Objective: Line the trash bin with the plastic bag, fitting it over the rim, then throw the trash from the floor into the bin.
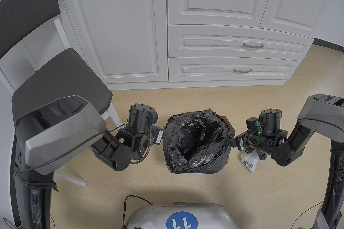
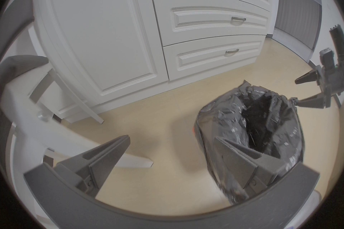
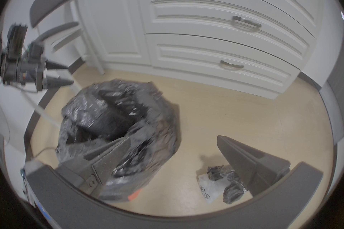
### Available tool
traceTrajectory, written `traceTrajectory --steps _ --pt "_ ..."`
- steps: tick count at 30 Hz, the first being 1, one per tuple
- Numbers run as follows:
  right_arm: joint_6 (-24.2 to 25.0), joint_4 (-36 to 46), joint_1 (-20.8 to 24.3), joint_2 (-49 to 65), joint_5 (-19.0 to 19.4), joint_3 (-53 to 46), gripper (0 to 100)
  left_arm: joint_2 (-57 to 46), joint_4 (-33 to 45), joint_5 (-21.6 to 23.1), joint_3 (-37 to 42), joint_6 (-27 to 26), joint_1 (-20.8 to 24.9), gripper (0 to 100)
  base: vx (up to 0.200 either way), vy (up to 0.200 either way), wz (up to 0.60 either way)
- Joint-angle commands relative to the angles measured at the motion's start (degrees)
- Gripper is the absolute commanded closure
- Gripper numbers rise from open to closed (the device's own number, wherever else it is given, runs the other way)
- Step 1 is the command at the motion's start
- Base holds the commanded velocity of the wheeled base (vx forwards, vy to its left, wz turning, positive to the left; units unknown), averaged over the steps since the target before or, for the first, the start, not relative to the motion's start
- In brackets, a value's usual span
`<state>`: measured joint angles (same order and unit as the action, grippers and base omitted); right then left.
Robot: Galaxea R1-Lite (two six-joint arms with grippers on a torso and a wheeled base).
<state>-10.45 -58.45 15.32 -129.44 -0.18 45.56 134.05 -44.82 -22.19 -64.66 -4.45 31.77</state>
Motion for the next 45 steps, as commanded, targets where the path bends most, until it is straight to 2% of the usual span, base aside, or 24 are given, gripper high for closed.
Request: traceTrajectory --steps 1,8,14,21,26,34,40,45 --pt "-6.16 0.45 1.29 -3.28 0.09 -3.63 0 -11.09 -4.39 -0.14 10.87 0.58 0.75 0 0.000 0.000 0.00" --pt "-6.87 1.50 -0.82 -8.02 0.18 -0.12 0 -11.00 -4.66 -0.05 10.43 0.67 1.10 0 0.000 0.000 0.00" --pt "-5.99 0.97 -1.88 -13.47 0.09 5.33 0 -9.77 -8.52 -0.05 11.05 0.67 1.01 0 0.000 0.000 0.00" --pt "-2.21 0.62 -1.79 -13.82 0.36 7.44 0 -9.24 -8.96 0.04 10.78 0.49 1.01 0 0.000 0.000 0.00" --pt "2.36 -0.87 -1.00 -11.10 0.27 7.71 0 -9.24 -9.32 0.04 10.78 0.58 1.01 0 0.000 0.000 0.00" --pt "1.39 0.80 -1.88 -2.22 0.36 1.82 0 -9.51 -10.11 0.04 11.05 0.49 1.01 0 0.000 0.000 0.00" --pt "-4.85 4.31 -4.60 0.33 1.94 -0.56 0 -9.68 -10.11 0.04 10.87 0.23 1.10 0 0.000 0.000 0.00" --pt "-6.16 4.40 -6.01 0.33 2.03 -0.82 0 -9.68 -10.11 0.04 10.87 0.23 1.10 0 0.000 0.000 0.00"
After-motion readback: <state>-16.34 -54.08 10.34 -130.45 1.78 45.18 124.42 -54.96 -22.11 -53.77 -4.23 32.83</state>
